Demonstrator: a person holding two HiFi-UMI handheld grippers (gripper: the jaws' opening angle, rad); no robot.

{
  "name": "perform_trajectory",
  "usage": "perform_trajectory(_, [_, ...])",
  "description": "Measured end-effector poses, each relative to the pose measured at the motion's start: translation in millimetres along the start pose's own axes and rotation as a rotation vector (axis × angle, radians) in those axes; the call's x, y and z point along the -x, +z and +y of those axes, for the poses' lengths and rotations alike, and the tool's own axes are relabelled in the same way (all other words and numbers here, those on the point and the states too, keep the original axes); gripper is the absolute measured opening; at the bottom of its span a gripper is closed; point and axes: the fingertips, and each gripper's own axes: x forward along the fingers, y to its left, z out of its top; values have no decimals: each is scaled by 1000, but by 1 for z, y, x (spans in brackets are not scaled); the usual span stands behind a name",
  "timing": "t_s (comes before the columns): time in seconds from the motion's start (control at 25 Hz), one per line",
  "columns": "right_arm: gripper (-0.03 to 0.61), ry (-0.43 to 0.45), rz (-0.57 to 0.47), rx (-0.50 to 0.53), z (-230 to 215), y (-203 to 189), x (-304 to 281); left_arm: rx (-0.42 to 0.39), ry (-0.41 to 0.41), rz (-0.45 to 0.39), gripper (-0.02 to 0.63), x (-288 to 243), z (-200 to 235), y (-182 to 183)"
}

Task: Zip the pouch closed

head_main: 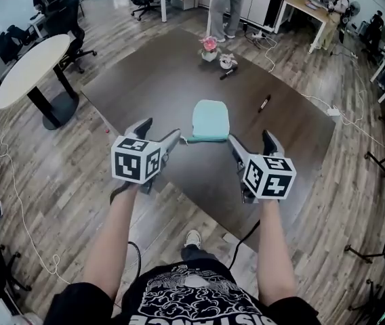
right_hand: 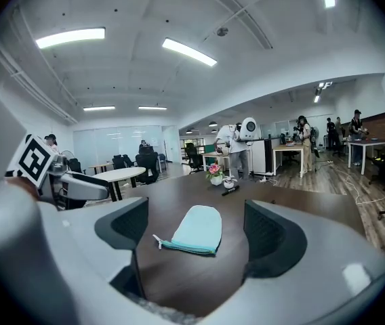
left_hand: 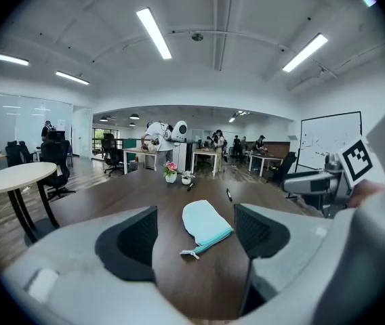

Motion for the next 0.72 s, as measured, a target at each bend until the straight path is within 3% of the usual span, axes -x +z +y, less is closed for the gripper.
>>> perform_trajectory(0.72, [430, -33, 12, -33, -63, 14, -65, -23, -18, 29, 356, -91, 9, 29])
